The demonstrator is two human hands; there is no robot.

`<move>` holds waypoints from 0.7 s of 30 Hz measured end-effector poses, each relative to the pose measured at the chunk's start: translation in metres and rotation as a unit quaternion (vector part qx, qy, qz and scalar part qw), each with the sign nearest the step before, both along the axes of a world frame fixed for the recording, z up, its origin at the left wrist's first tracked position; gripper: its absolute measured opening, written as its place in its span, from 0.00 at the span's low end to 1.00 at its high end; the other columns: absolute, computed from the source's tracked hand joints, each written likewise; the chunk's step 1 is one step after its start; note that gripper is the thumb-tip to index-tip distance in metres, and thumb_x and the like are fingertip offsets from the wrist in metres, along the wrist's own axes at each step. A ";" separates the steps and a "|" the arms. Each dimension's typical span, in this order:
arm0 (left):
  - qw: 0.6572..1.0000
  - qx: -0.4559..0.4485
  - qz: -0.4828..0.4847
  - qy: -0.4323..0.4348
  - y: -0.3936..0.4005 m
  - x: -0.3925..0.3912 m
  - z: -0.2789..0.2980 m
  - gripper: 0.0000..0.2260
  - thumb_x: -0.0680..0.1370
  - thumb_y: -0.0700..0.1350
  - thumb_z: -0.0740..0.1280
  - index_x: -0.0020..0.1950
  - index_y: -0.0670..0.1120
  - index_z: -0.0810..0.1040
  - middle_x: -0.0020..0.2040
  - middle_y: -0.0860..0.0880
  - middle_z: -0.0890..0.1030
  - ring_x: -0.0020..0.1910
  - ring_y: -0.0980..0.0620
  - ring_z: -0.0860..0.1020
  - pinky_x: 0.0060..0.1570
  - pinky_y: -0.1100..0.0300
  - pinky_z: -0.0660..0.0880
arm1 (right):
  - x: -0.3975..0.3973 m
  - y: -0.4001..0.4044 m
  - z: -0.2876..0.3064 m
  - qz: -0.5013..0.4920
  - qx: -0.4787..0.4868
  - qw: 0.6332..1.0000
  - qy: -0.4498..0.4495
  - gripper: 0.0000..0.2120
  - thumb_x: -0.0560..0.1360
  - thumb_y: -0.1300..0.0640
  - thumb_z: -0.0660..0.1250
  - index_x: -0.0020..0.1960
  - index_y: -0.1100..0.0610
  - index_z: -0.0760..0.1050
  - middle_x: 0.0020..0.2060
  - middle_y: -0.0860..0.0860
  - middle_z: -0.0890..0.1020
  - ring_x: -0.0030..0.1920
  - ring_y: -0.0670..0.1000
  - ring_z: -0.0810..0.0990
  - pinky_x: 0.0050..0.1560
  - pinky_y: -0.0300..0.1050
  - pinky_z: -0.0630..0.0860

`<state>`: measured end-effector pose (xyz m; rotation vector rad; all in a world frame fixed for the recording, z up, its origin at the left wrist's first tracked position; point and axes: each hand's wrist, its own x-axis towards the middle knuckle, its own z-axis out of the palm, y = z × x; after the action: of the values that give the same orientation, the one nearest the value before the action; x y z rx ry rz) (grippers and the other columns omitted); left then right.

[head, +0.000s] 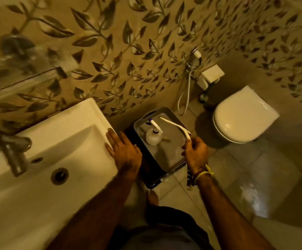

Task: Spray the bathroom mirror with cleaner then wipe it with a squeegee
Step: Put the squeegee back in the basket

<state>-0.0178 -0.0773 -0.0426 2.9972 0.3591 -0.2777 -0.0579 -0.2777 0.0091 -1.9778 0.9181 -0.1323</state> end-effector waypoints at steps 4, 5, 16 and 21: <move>1.000 0.003 0.007 -0.019 0.002 0.003 -0.011 0.35 0.74 0.56 0.68 0.78 0.45 0.65 0.81 0.34 0.50 0.80 0.35 0.51 0.75 0.36 0.55 | 0.058 -0.015 -0.036 0.060 -0.019 0.995 0.081 0.12 0.78 0.52 0.62 0.55 0.55 0.80 0.46 0.56 0.85 0.48 0.58 0.83 0.52 0.57 0.80; 1.000 -0.001 0.007 -0.019 0.003 0.003 -0.012 0.34 0.74 0.55 0.68 0.77 0.45 0.66 0.81 0.34 0.50 0.80 0.34 0.50 0.76 0.36 0.54 | 0.075 -0.016 -0.047 0.078 -0.019 0.992 0.096 0.12 0.78 0.52 0.62 0.55 0.56 0.80 0.48 0.57 0.85 0.51 0.60 0.83 0.54 0.57 0.79; 0.999 -0.032 0.012 -0.027 0.000 0.005 -0.004 0.25 0.75 0.49 0.65 0.73 0.48 0.71 0.81 0.34 0.43 0.81 0.35 0.41 0.78 0.36 0.46 | 0.160 0.007 -0.121 0.182 0.026 0.956 0.227 0.13 0.79 0.59 0.63 0.60 0.64 0.75 0.57 0.66 0.80 0.57 0.66 0.79 0.58 0.61 0.76; 1.000 -0.016 0.010 -0.023 -0.001 0.006 -0.006 0.20 0.78 0.50 0.64 0.69 0.48 0.73 0.81 0.34 0.43 0.80 0.33 0.42 0.77 0.34 0.49 | 0.176 0.019 -0.101 0.207 0.038 0.943 0.256 0.16 0.81 0.62 0.60 0.68 0.66 0.70 0.65 0.65 0.75 0.65 0.65 0.74 0.64 0.58 0.72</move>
<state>-0.0123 -0.0779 -0.0484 2.9619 0.3751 -0.2093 0.1180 -0.2588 -0.0918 -2.1227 0.7812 0.6755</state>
